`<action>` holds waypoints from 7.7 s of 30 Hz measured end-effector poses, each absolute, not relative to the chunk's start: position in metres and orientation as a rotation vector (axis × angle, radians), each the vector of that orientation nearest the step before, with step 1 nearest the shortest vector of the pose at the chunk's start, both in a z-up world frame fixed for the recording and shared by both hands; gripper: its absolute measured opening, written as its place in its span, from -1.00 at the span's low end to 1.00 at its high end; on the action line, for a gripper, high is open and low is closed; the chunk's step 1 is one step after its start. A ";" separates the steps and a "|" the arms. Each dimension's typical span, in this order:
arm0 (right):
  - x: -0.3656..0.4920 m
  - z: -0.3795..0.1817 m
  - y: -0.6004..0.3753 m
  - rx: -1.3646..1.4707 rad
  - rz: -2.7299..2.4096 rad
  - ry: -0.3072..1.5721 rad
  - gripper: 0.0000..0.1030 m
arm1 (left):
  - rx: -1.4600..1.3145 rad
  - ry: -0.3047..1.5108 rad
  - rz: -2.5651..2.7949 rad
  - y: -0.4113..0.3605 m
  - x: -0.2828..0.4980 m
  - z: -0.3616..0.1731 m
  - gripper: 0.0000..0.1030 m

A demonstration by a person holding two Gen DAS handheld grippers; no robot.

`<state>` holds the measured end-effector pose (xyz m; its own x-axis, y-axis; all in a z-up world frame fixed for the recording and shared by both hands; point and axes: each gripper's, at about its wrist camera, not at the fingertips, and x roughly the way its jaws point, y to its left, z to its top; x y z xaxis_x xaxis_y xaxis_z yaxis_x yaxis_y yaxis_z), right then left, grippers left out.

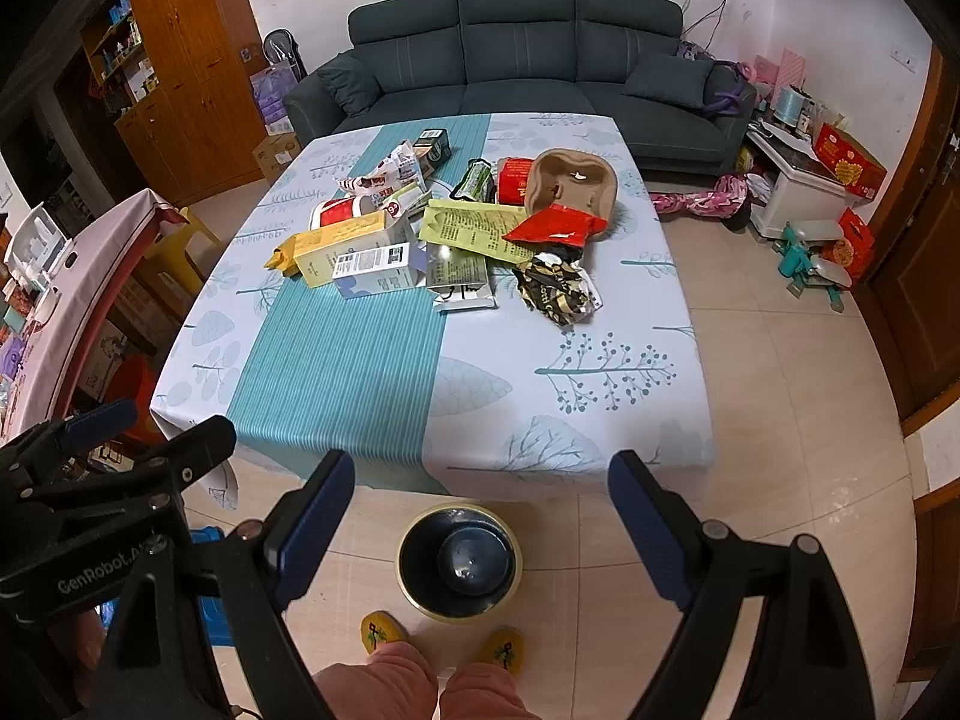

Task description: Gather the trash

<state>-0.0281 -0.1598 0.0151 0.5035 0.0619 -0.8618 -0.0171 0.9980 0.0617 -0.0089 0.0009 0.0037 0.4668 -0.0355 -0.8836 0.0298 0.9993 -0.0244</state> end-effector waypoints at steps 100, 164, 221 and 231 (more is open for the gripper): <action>0.196 -0.123 -0.266 0.087 0.573 1.363 -0.06 | -0.205 1.339 0.031 -0.110 0.195 -0.080 0.69; 0.140 -0.090 -0.349 0.271 0.233 1.267 -0.11 | -0.143 1.418 -0.225 -0.144 0.196 -0.124 -0.68; -0.043 -0.501 -0.157 0.416 0.035 1.486 0.25 | -0.073 1.495 -0.266 0.034 -0.015 -0.473 0.40; -0.037 -0.485 -0.167 0.400 0.026 1.466 0.27 | -0.128 1.439 -0.204 0.043 -0.016 -0.449 0.58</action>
